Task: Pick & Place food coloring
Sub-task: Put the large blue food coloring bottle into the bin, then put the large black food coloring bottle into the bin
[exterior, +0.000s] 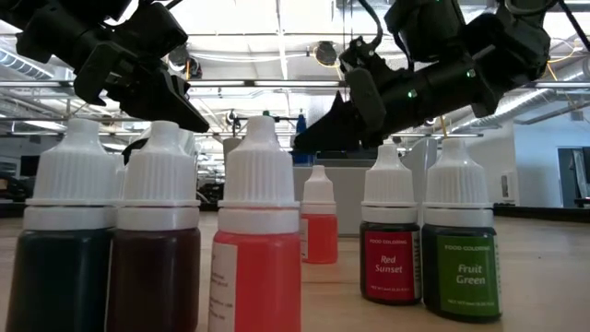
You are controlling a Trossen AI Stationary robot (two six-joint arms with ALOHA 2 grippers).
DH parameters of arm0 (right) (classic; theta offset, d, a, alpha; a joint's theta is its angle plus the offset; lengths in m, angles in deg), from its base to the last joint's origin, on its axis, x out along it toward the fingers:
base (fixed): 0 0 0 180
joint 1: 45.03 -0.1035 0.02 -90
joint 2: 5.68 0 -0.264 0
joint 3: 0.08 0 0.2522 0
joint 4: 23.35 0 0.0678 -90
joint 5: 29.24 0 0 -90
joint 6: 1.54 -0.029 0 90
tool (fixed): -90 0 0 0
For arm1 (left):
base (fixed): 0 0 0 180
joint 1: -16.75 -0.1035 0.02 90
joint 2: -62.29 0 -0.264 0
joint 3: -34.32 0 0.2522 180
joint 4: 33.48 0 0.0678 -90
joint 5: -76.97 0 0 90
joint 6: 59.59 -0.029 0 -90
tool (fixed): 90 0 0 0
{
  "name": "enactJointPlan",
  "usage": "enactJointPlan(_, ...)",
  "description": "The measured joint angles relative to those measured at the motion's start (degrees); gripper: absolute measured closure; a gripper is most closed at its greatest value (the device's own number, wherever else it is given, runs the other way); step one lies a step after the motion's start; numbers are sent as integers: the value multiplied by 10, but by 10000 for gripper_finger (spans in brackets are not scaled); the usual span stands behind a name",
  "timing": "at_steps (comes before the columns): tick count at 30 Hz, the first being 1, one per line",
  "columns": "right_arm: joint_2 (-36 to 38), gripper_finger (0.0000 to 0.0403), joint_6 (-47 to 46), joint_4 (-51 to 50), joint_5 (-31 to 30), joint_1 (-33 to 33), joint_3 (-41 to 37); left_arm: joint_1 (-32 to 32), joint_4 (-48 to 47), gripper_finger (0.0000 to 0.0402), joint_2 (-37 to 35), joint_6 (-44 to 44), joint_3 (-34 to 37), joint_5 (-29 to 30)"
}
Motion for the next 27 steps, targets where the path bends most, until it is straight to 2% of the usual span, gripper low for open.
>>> enactJointPlan(14,-21,281,5,15,0,0,1,0,0,364,0,1,0,0)
enactJointPlan(27,-20,218,19,52,1,0,1,0,0,364,0,2,0,0)
